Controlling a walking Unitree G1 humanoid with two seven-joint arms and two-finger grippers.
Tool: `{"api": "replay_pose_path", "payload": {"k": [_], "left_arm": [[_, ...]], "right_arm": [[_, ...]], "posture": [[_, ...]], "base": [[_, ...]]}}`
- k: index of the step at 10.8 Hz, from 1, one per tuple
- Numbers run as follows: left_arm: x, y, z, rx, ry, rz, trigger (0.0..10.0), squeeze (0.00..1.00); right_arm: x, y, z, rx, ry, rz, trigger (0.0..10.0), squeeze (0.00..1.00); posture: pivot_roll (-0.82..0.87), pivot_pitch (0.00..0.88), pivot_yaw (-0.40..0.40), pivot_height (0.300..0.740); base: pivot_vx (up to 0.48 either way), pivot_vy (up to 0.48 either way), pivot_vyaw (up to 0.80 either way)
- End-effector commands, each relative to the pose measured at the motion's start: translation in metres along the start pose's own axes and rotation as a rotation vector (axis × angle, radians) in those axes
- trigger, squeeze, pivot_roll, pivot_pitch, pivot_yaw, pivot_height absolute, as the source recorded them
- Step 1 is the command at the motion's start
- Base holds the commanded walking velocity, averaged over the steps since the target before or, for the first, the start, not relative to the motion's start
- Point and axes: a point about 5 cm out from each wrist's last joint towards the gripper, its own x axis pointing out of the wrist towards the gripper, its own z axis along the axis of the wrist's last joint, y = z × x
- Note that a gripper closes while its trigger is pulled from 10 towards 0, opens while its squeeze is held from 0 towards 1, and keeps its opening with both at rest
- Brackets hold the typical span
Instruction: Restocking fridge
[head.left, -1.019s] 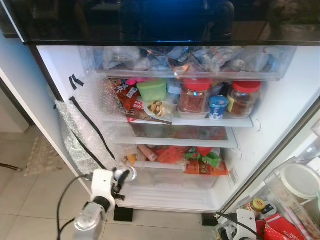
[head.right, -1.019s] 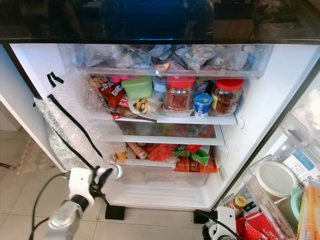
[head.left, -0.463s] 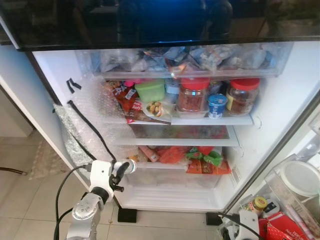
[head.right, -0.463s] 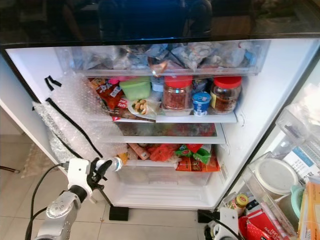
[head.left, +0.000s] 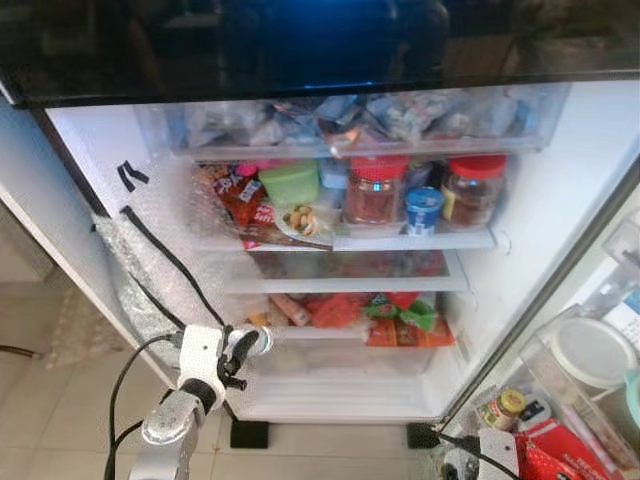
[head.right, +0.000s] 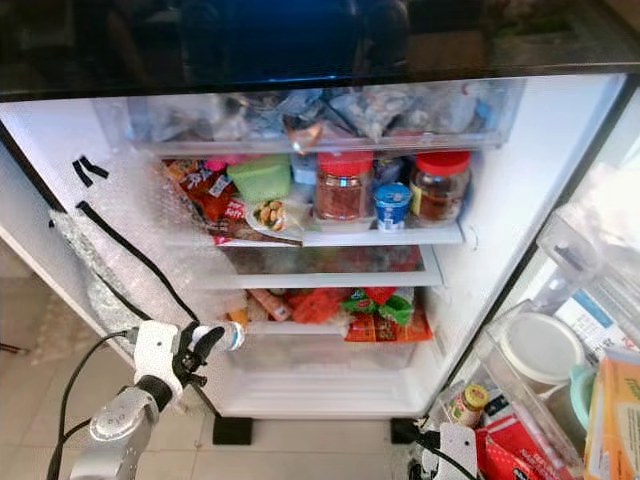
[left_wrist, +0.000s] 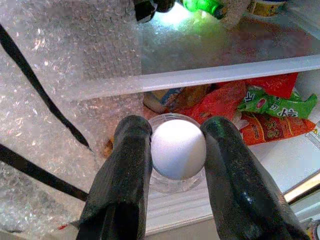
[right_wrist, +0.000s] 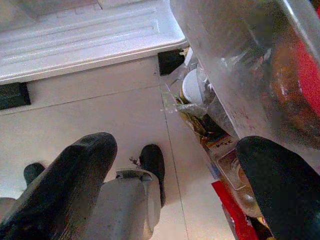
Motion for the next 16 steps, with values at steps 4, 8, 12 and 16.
{"api": "replay_pose_path", "payload": {"k": [4,8,12,16], "left_arm": [[-0.0031,-0.0029,-0.0012,-0.001,0.009,0.006,10.0,0.00],[-0.0049,-0.0001,-0.0026,0.014,0.029,-0.001,10.0,0.00],[-0.0046,-0.0024,-0.0024,0.011,0.027,-0.006,10.0,0.00],[-0.0068,-0.0046,-0.0042,-0.005,0.040,-0.023,10.0,0.00]], "right_arm": [[-0.0006,-0.0051,0.0011,-0.006,-0.017,-0.007,10.0,0.00],[-0.0007,-0.0057,0.0014,-0.024,-0.015,-0.006,10.0,0.00],[-0.0007,-0.0055,0.0010,-0.024,-0.011,0.002,10.0,0.00],[-0.0007,-0.0059,0.0016,-0.016,-0.013,0.004,10.0,0.00]], "posture": [[-0.09,0.000,0.023,0.740],[-0.08,0.000,0.020,0.740],[-0.08,0.000,0.014,0.740],[-0.07,0.000,0.008,0.740]], "base": [[0.060,0.000,0.00],[0.265,0.000,0.00],[0.283,0.000,0.00],[0.000,0.000,0.00]]}}
